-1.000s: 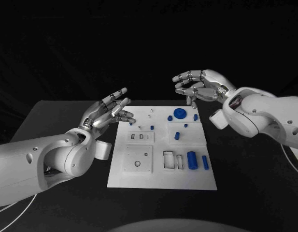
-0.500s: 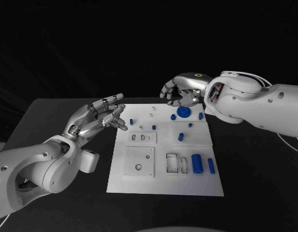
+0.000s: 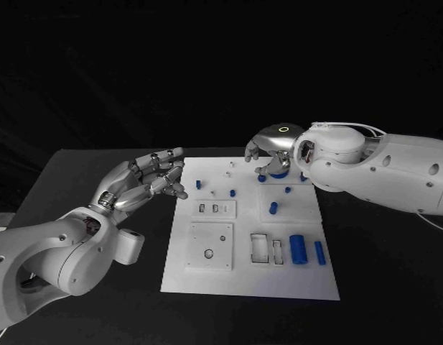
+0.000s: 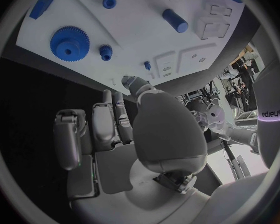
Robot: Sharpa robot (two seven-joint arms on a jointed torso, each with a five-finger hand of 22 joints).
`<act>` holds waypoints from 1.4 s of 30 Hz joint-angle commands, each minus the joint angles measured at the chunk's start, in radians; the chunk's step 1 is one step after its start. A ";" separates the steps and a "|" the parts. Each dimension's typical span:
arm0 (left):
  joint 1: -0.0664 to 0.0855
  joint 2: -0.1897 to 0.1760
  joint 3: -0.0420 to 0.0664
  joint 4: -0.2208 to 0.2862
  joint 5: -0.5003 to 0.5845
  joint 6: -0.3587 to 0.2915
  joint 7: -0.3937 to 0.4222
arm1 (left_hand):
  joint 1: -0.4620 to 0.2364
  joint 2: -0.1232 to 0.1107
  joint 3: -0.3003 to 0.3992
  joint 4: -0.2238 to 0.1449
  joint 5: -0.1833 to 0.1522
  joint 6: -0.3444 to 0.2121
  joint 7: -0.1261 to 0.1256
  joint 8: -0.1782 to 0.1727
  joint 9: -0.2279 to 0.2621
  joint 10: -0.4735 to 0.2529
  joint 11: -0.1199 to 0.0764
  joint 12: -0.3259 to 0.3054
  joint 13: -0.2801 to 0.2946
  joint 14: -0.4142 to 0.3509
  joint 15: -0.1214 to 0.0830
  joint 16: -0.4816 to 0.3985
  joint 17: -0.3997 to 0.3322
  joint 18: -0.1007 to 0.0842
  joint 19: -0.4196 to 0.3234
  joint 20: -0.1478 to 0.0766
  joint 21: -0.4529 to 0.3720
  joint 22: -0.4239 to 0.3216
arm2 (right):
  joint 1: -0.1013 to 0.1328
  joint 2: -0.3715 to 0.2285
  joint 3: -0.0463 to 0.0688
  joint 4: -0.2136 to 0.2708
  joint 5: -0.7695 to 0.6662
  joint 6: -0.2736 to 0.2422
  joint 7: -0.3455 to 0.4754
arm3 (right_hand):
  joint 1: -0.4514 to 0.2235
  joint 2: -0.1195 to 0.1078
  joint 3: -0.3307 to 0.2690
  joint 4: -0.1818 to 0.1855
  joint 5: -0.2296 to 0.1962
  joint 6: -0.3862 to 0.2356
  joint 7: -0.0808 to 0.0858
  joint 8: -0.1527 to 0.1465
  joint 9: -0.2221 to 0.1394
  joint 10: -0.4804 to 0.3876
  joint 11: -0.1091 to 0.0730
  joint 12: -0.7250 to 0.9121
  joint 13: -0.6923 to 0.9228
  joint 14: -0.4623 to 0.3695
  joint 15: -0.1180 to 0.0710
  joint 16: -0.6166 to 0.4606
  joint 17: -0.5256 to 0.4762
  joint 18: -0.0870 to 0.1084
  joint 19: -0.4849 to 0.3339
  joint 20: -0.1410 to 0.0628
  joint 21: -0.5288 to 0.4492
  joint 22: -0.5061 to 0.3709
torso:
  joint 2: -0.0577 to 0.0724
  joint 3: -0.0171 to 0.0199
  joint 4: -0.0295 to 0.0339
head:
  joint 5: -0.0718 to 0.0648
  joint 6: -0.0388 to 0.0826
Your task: Assemble the parts on the task board
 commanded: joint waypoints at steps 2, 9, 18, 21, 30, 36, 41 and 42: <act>0.002 0.002 0.001 -0.003 -0.013 0.009 0.000 | 0.014 0.001 -0.003 0.000 0.008 0.012 0.005 0.010 0.002 -0.003 0.007 0.010 -0.004 -0.005 -0.003 0.008 -0.004 0.008 0.002 -0.003 0.003 0.002 | -0.011 0.000 0.000 -0.007 -0.060 0.032 -0.011 | -0.019 -0.006 0.008 0.001 -0.017 0.001 0.008 -0.018 0.010 -0.037 -0.002 -0.018 0.009 0.001 0.004 0.001 0.002 -0.008 0.000 0.003 -0.002 0.132 | -0.007 -0.0036 0.0007 | 0.004 0.003; 0.002 0.000 0.001 -0.006 -0.021 0.015 -0.008 | 0.017 0.002 -0.004 0.000 0.010 0.025 0.007 0.015 0.003 -0.004 0.006 0.013 -0.007 -0.003 -0.004 0.010 -0.006 0.009 0.007 -0.003 0.008 0.004 | -0.026 -0.007 0.000 -0.017 -0.062 0.020 -0.004 | -0.045 -0.010 0.004 0.007 -0.051 -0.005 0.035 -0.053 0.010 -0.054 -0.001 -0.037 0.022 0.000 0.004 0.000 -0.002 -0.009 0.001 0.003 -0.003 0.134 | -0.011 -0.0077 -0.0014 | 0.002 0.007; 0.002 0.002 0.001 -0.011 -0.023 0.022 -0.016 | 0.018 0.003 -0.004 0.000 0.012 0.030 0.010 0.019 0.004 -0.005 0.007 0.014 -0.008 -0.005 -0.003 0.010 -0.008 0.009 0.004 -0.003 0.007 0.004 | -0.052 -0.008 0.000 -0.035 -0.065 0.003 -0.004 | -0.031 -0.002 0.028 -0.013 -0.007 0.013 0.005 -0.089 0.004 -0.060 0.002 -0.065 0.032 -0.007 0.007 -0.006 -0.016 -0.007 -0.005 0.006 -0.008 0.130 | -0.016 -0.0126 -0.0013 | 0.002 -0.002; 0.002 0.004 0.000 -0.016 -0.023 0.025 -0.020 | 0.020 0.003 -0.004 0.000 0.014 0.033 0.012 0.021 0.004 -0.006 0.007 0.015 -0.009 -0.007 -0.003 0.010 -0.009 0.008 0.003 -0.002 0.007 0.004 | -0.066 -0.003 0.000 -0.047 -0.066 -0.015 -0.003 | -0.026 0.002 0.046 -0.023 0.028 0.036 -0.014 -0.094 0.007 -0.049 -0.001 -0.073 0.037 -0.010 0.005 -0.008 -0.021 -0.006 -0.006 0.005 -0.010 0.130 | -0.018 -0.0133 -0.0018 | 0.001 -0.006; 0.002 0.009 0.000 -0.027 -0.023 0.033 -0.030 | 0.023 0.003 -0.004 0.000 0.017 0.037 0.015 0.024 0.004 -0.007 0.008 0.017 -0.012 -0.009 -0.002 0.010 -0.012 0.008 -0.001 -0.002 0.006 0.004 | -0.089 0.010 0.000 -0.085 -0.067 -0.039 0.001 | -0.016 0.008 0.068 -0.037 0.043 0.053 -0.014 -0.101 0.010 -0.036 -0.002 -0.083 0.038 -0.010 0.003 -0.009 -0.022 -0.007 -0.005 0.003 -0.010 0.132 | -0.022 -0.0155 0.0002 | 0.005 -0.017; 0.002 0.010 0.000 -0.030 -0.023 0.036 -0.034 | 0.024 0.004 -0.004 0.000 0.019 0.040 0.016 0.026 0.004 -0.008 0.008 0.018 -0.012 -0.010 -0.002 0.010 -0.013 0.008 -0.002 -0.002 0.006 0.004 | -0.095 0.016 0.000 -0.103 -0.065 -0.047 0.009 | -0.019 0.009 0.075 -0.040 0.032 0.060 -0.003 -0.104 0.012 -0.024 -0.002 -0.088 0.039 -0.011 0.003 -0.009 -0.024 -0.006 -0.005 0.003 -0.010 0.132 | -0.023 -0.0166 -0.0023 | 0.008 -0.021; 0.002 0.011 0.000 -0.032 -0.023 0.038 -0.036 | 0.024 0.004 -0.004 0.000 0.020 0.041 0.017 0.027 0.004 -0.008 0.009 0.018 -0.013 -0.010 -0.001 0.010 -0.013 0.008 -0.003 -0.002 0.006 0.004 | -0.100 0.021 0.000 -0.115 -0.063 -0.057 0.021 | -0.018 0.011 0.080 -0.043 0.030 0.068 -0.002 -0.104 0.016 -0.014 -0.003 -0.090 0.040 -0.012 0.002 -0.010 -0.026 -0.007 -0.005 0.003 -0.011 0.133 | -0.024 -0.0185 -0.0027 | 0.010 -0.027; 0.002 0.012 0.000 -0.033 -0.023 0.039 -0.037 | 0.024 0.004 -0.004 0.000 0.020 0.041 0.017 0.027 0.004 -0.008 0.009 0.018 -0.013 -0.010 -0.001 0.010 -0.013 0.008 -0.003 -0.002 0.006 0.004 | -0.101 0.022 0.000 -0.117 -0.063 -0.059 0.023 | -0.018 0.012 0.082 -0.043 0.030 0.071 -0.002 -0.104 0.017 -0.011 -0.004 -0.090 0.040 -0.013 0.002 -0.011 -0.027 -0.007 -0.005 0.002 -0.011 0.133 | -0.025 -0.0187 -0.0026 | 0.010 -0.028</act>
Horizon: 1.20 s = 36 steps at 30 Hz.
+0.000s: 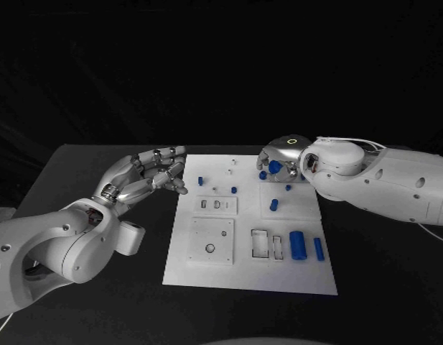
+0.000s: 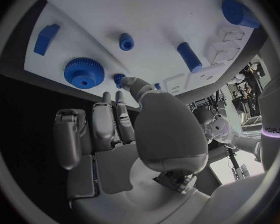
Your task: Assemble the parts on the task board
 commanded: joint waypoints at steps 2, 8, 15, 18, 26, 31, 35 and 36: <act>0.002 0.004 0.000 0.000 -0.006 0.022 -0.001 | 0.012 -0.001 -0.004 0.000 0.004 0.007 0.001 0.006 0.001 -0.004 0.005 0.004 -0.001 -0.007 0.002 0.004 -0.001 0.008 -0.004 -0.002 0.002 0.001 | -0.004 0.004 0.000 -0.007 -0.012 -0.019 0.022 | 0.003 0.012 0.008 -0.002 -0.002 0.015 0.000 -0.004 0.005 0.014 -0.003 -0.007 0.002 -0.010 -0.002 -0.005 -0.003 -0.007 -0.002 -0.002 -0.007 0.133 | -0.002 -0.0016 -0.0008 | 0.002 -0.005; 0.002 0.006 0.000 -0.005 -0.006 0.025 -0.004 | 0.016 0.000 -0.003 -0.001 0.008 0.005 0.003 0.007 0.001 -0.005 0.006 0.006 -0.003 -0.008 0.003 0.005 -0.003 0.007 -0.008 -0.001 0.000 0.000 | -0.008 0.010 0.000 -0.019 -0.008 -0.028 0.035 | -0.002 0.013 0.014 -0.006 -0.007 0.031 0.002 0.001 0.022 0.045 -0.011 -0.013 0.003 -0.013 -0.007 -0.008 -0.008 -0.006 -0.004 -0.006 -0.009 0.133 | -0.004 -0.0026 -0.0013 | 0.001 -0.010; 0.002 0.006 0.000 -0.010 -0.006 0.025 -0.009 | 0.020 -0.001 -0.003 -0.002 0.012 0.004 0.003 0.008 0.000 -0.006 0.006 0.007 -0.005 -0.009 0.003 0.006 -0.005 0.007 -0.011 -0.001 -0.001 0.000 | -0.013 0.017 0.000 -0.027 -0.005 -0.035 0.042 | -0.009 0.012 0.012 -0.010 -0.034 0.028 -0.009 -0.001 0.038 0.066 -0.013 -0.019 0.004 -0.014 -0.010 -0.010 -0.012 -0.006 -0.004 -0.009 -0.010 0.135 | -0.005 -0.0032 -0.0012 | 0.002 -0.016; 0.002 0.006 0.000 -0.011 -0.006 0.025 -0.012 | 0.022 -0.001 -0.002 -0.002 0.013 0.002 0.003 0.008 0.000 -0.007 0.007 0.008 -0.005 -0.009 0.004 0.006 -0.006 0.007 -0.012 -0.001 -0.001 0.000 | -0.015 0.020 0.000 -0.030 -0.004 -0.032 0.044 | -0.008 0.014 0.013 -0.012 -0.038 0.026 -0.013 -0.001 0.044 0.073 -0.013 -0.020 0.005 -0.015 -0.010 -0.011 -0.013 -0.006 -0.004 -0.009 -0.010 0.135 | -0.005 -0.0041 -0.0011 | 0.002 -0.014; 0.002 0.007 0.000 -0.011 -0.007 0.030 -0.022 | 0.023 -0.001 -0.002 -0.002 0.016 0.002 0.004 0.009 0.000 -0.008 0.007 0.008 -0.007 -0.010 0.004 0.006 -0.007 0.007 -0.014 -0.001 -0.001 0.000 | -0.019 0.032 0.000 -0.050 -0.002 -0.020 0.047 | 0.002 0.021 0.022 -0.022 -0.021 0.032 -0.012 0.005 0.063 0.086 -0.015 -0.024 0.007 -0.020 -0.012 -0.016 -0.022 -0.006 -0.006 -0.011 -0.012 0.134 | -0.005 -0.0049 -0.0011 | 0.001 -0.016; 0.002 0.008 0.000 -0.013 -0.010 0.032 -0.028 | 0.024 -0.001 -0.002 -0.001 0.017 0.004 0.005 0.010 0.000 -0.008 0.008 0.009 -0.007 -0.011 0.004 0.006 -0.008 0.007 -0.015 0.000 -0.002 0.000 | -0.029 0.042 0.000 -0.067 0.000 -0.014 0.051 | 0.004 0.024 0.024 -0.027 -0.014 0.043 -0.005 0.014 0.078 0.094 -0.017 -0.027 0.009 -0.021 -0.013 -0.017 -0.023 -0.006 -0.006 -0.012 -0.012 0.135 | -0.006 -0.0054 -0.0003 | 0.002 -0.019; 0.002 0.009 0.000 -0.016 -0.013 0.035 -0.032 | 0.025 0.000 -0.002 -0.001 0.018 0.007 0.006 0.012 0.001 -0.009 0.008 0.009 -0.008 -0.012 0.005 0.006 -0.008 0.007 -0.016 0.000 -0.002 0.000 | -0.035 0.046 0.000 -0.074 0.002 -0.012 0.055 | 0.012 0.029 0.026 -0.040 0.003 0.061 0.002 0.034 0.110 0.127 -0.024 -0.018 0.018 -0.022 -0.018 -0.019 -0.026 -0.006 -0.007 -0.016 -0.014 0.136 | -0.006 -0.0060 -0.0012 | 0.004 -0.022; 0.001 0.010 0.000 -0.017 -0.013 0.036 -0.033 | 0.025 0.000 -0.002 -0.001 0.018 0.007 0.007 0.012 0.001 -0.009 0.008 0.010 -0.008 -0.012 0.005 0.006 -0.009 0.007 -0.016 0.000 -0.002 0.000 | -0.035 0.046 0.000 -0.074 0.002 -0.011 0.056 | 0.013 0.031 0.025 -0.042 0.006 0.062 0.003 0.037 0.118 0.135 -0.025 -0.016 0.020 -0.023 -0.019 -0.020 -0.027 -0.006 -0.007 -0.017 -0.014 0.136 | -0.006 -0.0062 -0.0012 | 0.003 -0.022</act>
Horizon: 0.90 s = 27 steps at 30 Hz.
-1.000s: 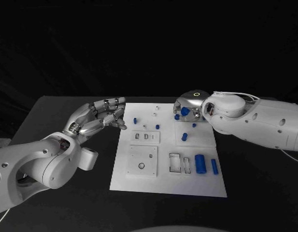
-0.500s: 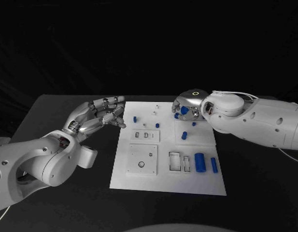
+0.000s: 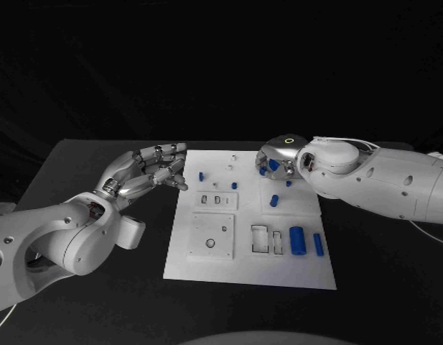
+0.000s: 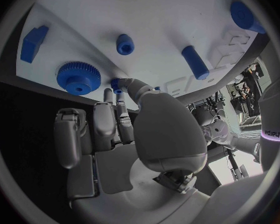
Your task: Assemble the parts on the task board
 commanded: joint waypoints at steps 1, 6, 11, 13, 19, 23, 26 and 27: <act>0.001 0.004 0.000 -0.002 -0.010 0.024 -0.005 | 0.008 0.001 -0.002 -0.001 0.006 0.005 0.005 0.005 0.001 -0.005 0.005 0.006 -0.001 -0.009 0.001 0.006 -0.001 0.007 -0.009 0.000 -0.002 0.000 | -0.004 0.003 0.000 -0.004 -0.002 0.016 0.015 | 0.003 0.011 0.001 -0.011 0.010 0.010 0.000 0.013 0.022 0.021 -0.004 0.008 0.007 -0.006 -0.003 -0.007 -0.002 -0.006 0.001 -0.010 -0.006 0.136 | 0.000 -0.0015 -0.0002 | 0.000 -0.004; 0.001 0.006 -0.001 -0.006 -0.011 0.026 -0.007 | 0.008 0.002 -0.002 -0.001 0.007 0.007 0.006 0.006 0.001 -0.005 0.005 0.006 -0.002 -0.009 0.002 0.006 -0.002 0.007 -0.010 0.000 -0.002 0.000 | -0.005 0.002 0.000 -0.005 0.000 0.000 0.026 | 0.006 0.019 -0.002 -0.022 0.014 0.021 0.012 0.035 0.065 0.056 -0.013 0.018 0.019 -0.006 -0.010 -0.008 -0.003 -0.006 0.002 -0.017 -0.006 0.139 | 0.000 -0.0020 -0.0006 | 0.000 -0.007; 0.001 0.006 -0.001 -0.008 -0.011 0.025 -0.006 | 0.009 0.003 -0.001 -0.001 0.008 0.009 0.008 0.007 0.001 -0.006 0.005 0.007 -0.003 -0.010 0.002 0.005 -0.003 0.007 -0.011 0.000 -0.002 0.000 | -0.006 -0.002 0.000 -0.004 0.003 -0.041 0.043 | 0.016 0.030 -0.006 -0.035 0.016 0.037 0.026 0.066 0.115 0.096 -0.028 0.033 0.033 -0.011 -0.021 -0.016 -0.017 -0.005 -0.001 -0.026 -0.009 0.137 | -0.002 -0.0020 -0.0008 | 0.003 -0.010; 0.001 0.006 -0.001 -0.009 -0.011 0.025 -0.007 | 0.009 0.003 -0.001 -0.001 0.008 0.009 0.008 0.007 0.001 -0.006 0.005 0.007 -0.003 -0.010 0.002 0.005 -0.003 0.007 -0.011 0.000 -0.002 0.000 | -0.006 -0.005 0.000 -0.001 0.004 -0.065 0.049 | 0.021 0.033 -0.006 -0.040 0.015 0.037 0.030 0.073 0.134 0.107 -0.030 0.036 0.038 -0.028 -0.023 -0.035 -0.054 -0.001 -0.016 -0.030 -0.018 0.124 | -0.002 -0.0022 -0.0002 | 0.003 -0.011; 0.001 0.004 -0.001 -0.010 -0.011 0.024 -0.009 | 0.010 0.004 -0.001 0.000 0.008 0.010 0.009 0.008 0.002 -0.006 0.005 0.007 -0.003 -0.011 0.002 0.005 -0.003 0.007 -0.011 0.000 -0.002 0.000 | -0.004 -0.020 0.000 0.024 0.023 -0.107 0.057 | 0.021 0.037 -0.009 -0.043 0.010 0.040 0.033 0.084 0.161 0.119 -0.032 0.035 0.043 -0.025 -0.026 -0.038 -0.053 -0.002 -0.012 -0.033 -0.017 0.129 | -0.003 -0.0032 -0.0008 | 0.009 -0.013; 0.001 0.003 -0.001 -0.011 -0.011 0.022 -0.011 | 0.010 0.004 -0.001 0.000 0.008 0.010 0.009 0.008 0.002 -0.006 0.005 0.007 -0.003 -0.011 0.002 0.005 -0.003 0.007 -0.011 0.000 -0.002 0.000 | 0.012 -0.023 0.000 0.046 0.051 -0.106 0.055 | 0.021 0.036 -0.010 -0.043 0.000 0.039 0.034 0.086 0.172 0.126 -0.031 0.033 0.044 -0.022 -0.026 -0.037 -0.049 -0.004 -0.006 -0.033 -0.014 0.134 | -0.001 -0.0029 -0.0019 | 0.011 -0.013; 0.001 0.004 -0.001 -0.012 -0.011 0.022 -0.013 | 0.011 0.005 0.000 0.000 0.009 0.011 0.010 0.009 0.002 -0.006 0.006 0.008 -0.004 -0.011 0.002 0.006 -0.004 0.007 -0.012 0.000 -0.002 0.000 | 0.027 -0.007 0.001 0.041 0.074 -0.096 0.054 | 0.021 0.036 -0.010 -0.043 -0.001 0.038 0.035 0.086 0.173 0.127 -0.030 0.031 0.043 -0.020 -0.026 -0.036 -0.045 -0.005 -0.004 -0.034 -0.013 0.137 | -0.001 -0.0031 -0.0028 | 0.010 -0.014; 0.001 0.005 -0.001 -0.012 -0.011 0.022 -0.014 | 0.011 0.005 0.000 0.000 0.009 0.011 0.010 0.009 0.002 -0.006 0.006 0.008 -0.004 -0.011 0.002 0.006 -0.004 0.007 -0.012 0.000 -0.002 0.000 | 0.032 0.001 0.001 0.035 0.079 -0.091 0.053 | 0.021 0.036 -0.010 -0.043 -0.002 0.038 0.035 0.086 0.174 0.127 -0.030 0.031 0.043 -0.019 -0.026 -0.036 -0.044 -0.005 -0.003 -0.034 -0.013 0.137 | -0.001 -0.0035 -0.0024 | 0.010 -0.015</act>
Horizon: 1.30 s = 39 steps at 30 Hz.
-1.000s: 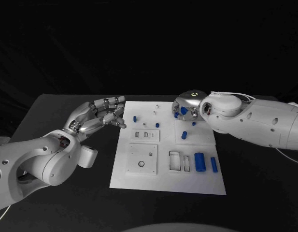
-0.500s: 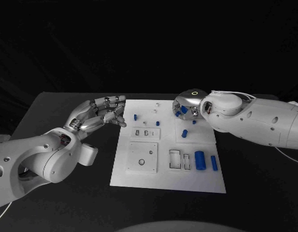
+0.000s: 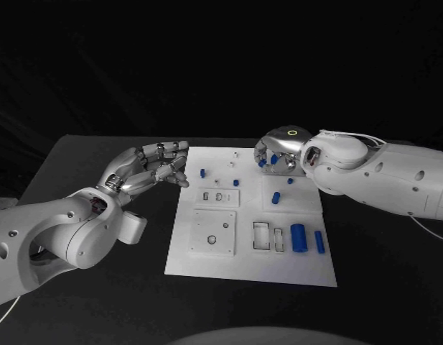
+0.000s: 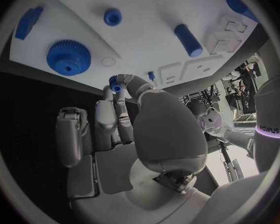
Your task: Assemble the parts on the task board
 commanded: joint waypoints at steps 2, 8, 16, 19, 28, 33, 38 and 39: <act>0.001 0.005 0.000 0.000 -0.005 0.015 -0.001 | 0.007 0.001 0.000 -0.001 0.006 0.006 0.003 0.004 0.001 -0.002 0.002 0.005 -0.001 -0.007 -0.001 0.006 -0.001 0.007 -0.005 0.001 -0.002 0.000 | 0.019 0.037 0.002 -0.023 0.051 0.010 0.010 | 0.008 0.018 -0.001 -0.003 -0.007 0.000 0.002 0.001 0.003 0.036 -0.031 -0.005 0.010 0.006 -0.001 -0.001 0.003 -0.005 0.008 0.000 0.002 0.138 | 0.001 -0.0007 0.0013 | -0.003 -0.003; 0.001 0.008 0.001 0.003 -0.005 0.013 -0.005 | 0.009 0.002 0.001 -0.001 0.006 0.007 0.003 0.005 0.002 -0.002 0.002 0.005 -0.002 -0.009 -0.001 0.005 -0.002 0.007 -0.006 0.001 -0.002 0.000 | 0.032 0.104 0.003 -0.086 0.078 0.073 0.006 | 0.009 0.020 0.003 -0.003 -0.013 -0.010 0.002 -0.006 0.009 0.033 -0.029 -0.018 0.007 0.005 0.001 -0.003 0.000 -0.005 0.006 0.000 0.000 0.137 | 0.001 0.0009 0.0090 | -0.004 -0.005; 0.002 0.007 0.001 0.008 -0.005 0.010 -0.010 | 0.009 0.002 0.001 -0.001 0.006 0.008 0.004 0.006 0.002 -0.002 0.002 0.006 -0.002 -0.010 -0.001 0.005 -0.003 0.006 -0.007 0.001 -0.003 0.000 | 0.036 0.199 0.006 -0.189 0.090 0.110 -0.004 | 0.009 0.021 0.007 -0.003 -0.018 -0.019 0.004 -0.014 0.010 0.034 -0.026 -0.027 0.004 0.004 0.003 -0.005 -0.001 -0.005 0.005 0.002 -0.001 0.137 | 0.004 0.0007 0.0152 | -0.013 -0.010; 0.002 0.010 0.002 0.009 -0.006 0.013 -0.010 | 0.010 0.002 0.001 -0.001 0.006 0.008 0.004 0.007 0.002 -0.002 0.003 0.006 -0.002 -0.010 -0.001 0.004 -0.003 0.006 -0.008 0.001 -0.003 0.000 | 0.034 0.230 0.007 -0.223 0.093 0.110 -0.006 | 0.010 0.021 0.008 -0.003 -0.018 -0.020 0.004 -0.016 0.011 0.035 -0.026 -0.028 0.004 0.003 0.003 -0.006 -0.003 -0.005 0.004 0.002 -0.001 0.136 | 0.002 0.0016 0.0157 | -0.013 -0.013; 0.002 0.012 0.002 0.012 -0.006 0.019 -0.013 | 0.010 0.000 0.000 -0.001 0.006 0.007 0.004 0.007 0.001 -0.003 0.003 0.007 -0.003 -0.011 0.000 0.004 -0.005 0.006 -0.010 0.001 -0.004 -0.001 | 0.024 0.280 0.008 -0.280 0.090 0.101 -0.035 | 0.016 0.020 0.014 -0.009 -0.017 -0.025 0.008 -0.024 0.011 0.039 -0.023 -0.035 0.003 0.001 0.005 -0.009 -0.008 -0.004 0.002 0.004 -0.003 0.135 | 0.003 0.0025 0.0202 | -0.020 -0.016; 0.002 0.012 0.003 0.012 -0.012 0.020 -0.013 | 0.010 0.000 0.000 -0.001 0.007 0.010 0.005 0.008 0.002 -0.003 0.004 0.008 -0.004 -0.012 0.000 0.004 -0.005 0.006 -0.011 0.002 -0.004 -0.001 | 0.021 0.288 0.009 -0.288 0.088 0.117 -0.051 | 0.018 0.020 0.018 -0.011 -0.018 -0.030 0.010 -0.031 0.011 0.038 -0.019 -0.043 0.001 -0.006 0.007 -0.015 -0.019 -0.002 -0.003 0.005 -0.007 0.131 | 0.003 0.0016 0.0200 | -0.027 -0.010; 0.002 0.016 0.002 0.008 -0.018 0.021 -0.013 | 0.010 0.000 -0.001 0.000 0.007 0.010 0.006 0.009 0.002 -0.002 0.004 0.008 -0.004 -0.012 0.001 0.004 -0.006 0.006 -0.012 0.002 -0.005 -0.001 | 0.020 0.291 0.009 -0.294 0.083 0.121 -0.061 | 0.020 0.019 0.020 -0.013 -0.019 -0.031 0.012 -0.034 0.011 0.038 -0.018 -0.046 0.001 -0.008 0.008 -0.016 -0.022 -0.002 -0.005 0.006 -0.008 0.129 | 0.002 0.0009 0.0216 | -0.032 -0.008; 0.002 0.017 0.002 0.008 -0.018 0.021 -0.013 | 0.010 0.000 -0.001 0.000 0.007 0.010 0.006 0.009 0.002 -0.002 0.004 0.008 -0.004 -0.012 0.001 0.004 -0.006 0.006 -0.012 0.002 -0.005 -0.001 | 0.020 0.291 0.009 -0.294 0.082 0.121 -0.063 | 0.021 0.018 0.021 -0.015 -0.018 -0.032 0.012 -0.036 0.010 0.037 -0.017 -0.048 0.000 -0.009 0.009 -0.017 -0.023 -0.002 -0.006 0.007 -0.008 0.129 | 0.002 0.0016 0.0226 | -0.032 -0.009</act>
